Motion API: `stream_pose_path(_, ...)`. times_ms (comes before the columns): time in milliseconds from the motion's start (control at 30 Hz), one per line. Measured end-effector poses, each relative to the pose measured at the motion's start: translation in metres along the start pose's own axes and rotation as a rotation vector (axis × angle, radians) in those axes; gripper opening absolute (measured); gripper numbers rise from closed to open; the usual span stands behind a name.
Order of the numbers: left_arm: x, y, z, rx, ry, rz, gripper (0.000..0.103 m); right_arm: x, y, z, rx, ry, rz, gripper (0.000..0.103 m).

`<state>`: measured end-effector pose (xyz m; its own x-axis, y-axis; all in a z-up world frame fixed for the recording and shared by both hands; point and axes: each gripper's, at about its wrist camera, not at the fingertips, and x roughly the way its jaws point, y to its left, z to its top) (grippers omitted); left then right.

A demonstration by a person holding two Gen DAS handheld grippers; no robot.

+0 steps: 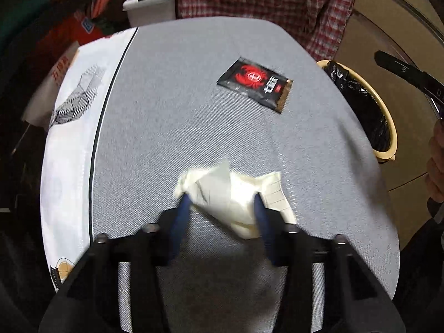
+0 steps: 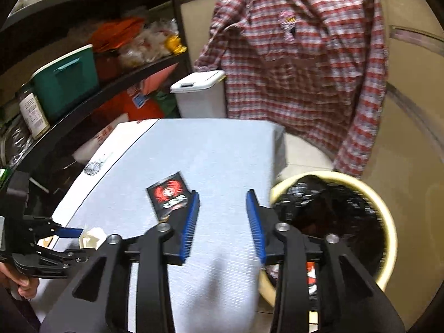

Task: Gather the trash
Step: 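Move both open tools back over the table toward the tissue and snack packet, then grasp the white tissue with the left tool while the right tool grasps the snack packet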

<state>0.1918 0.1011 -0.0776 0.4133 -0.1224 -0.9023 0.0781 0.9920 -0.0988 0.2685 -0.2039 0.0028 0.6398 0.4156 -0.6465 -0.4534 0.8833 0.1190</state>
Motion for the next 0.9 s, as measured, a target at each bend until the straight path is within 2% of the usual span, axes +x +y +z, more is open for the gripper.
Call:
stream_pose_path(67,0.001,0.006,0.002,-0.013,0.005,0.005,0.01,0.013,0.01,-0.002,-0.016,0.024,0.026,0.045)
stream_pose_path(100,0.002,0.009,0.002,-0.02,0.003,0.007,0.005,0.02,0.015,-0.004,-0.025,0.04,0.038,0.046)
stream_pose_path(167,0.0,0.016,0.005,-0.039,-0.011,0.013,0.003,0.034,0.024,-0.008,-0.045,0.068,0.053,0.046)
stream_pose_path(233,-0.002,0.021,0.01,-0.049,-0.03,0.027,0.003,0.047,0.031,-0.011,-0.074,0.094,0.054,0.048)
stream_pose_path(300,-0.004,0.023,0.014,-0.053,-0.043,0.038,0.003,0.059,0.035,-0.011,-0.084,0.112,0.054,0.055)
stream_pose_path(467,-0.005,0.027,0.022,-0.058,-0.058,0.056,0.003,0.084,0.04,-0.008,-0.102,0.147,0.069,0.065)
stream_pose_path(800,-0.003,0.033,0.027,-0.067,-0.061,0.059,0.003,0.131,0.048,-0.011,-0.163,0.247,0.081,0.07)
stream_pose_path(900,-0.002,0.035,0.029,-0.074,-0.061,0.06,0.003,0.134,0.06,-0.014,-0.235,0.243,0.055,0.074)
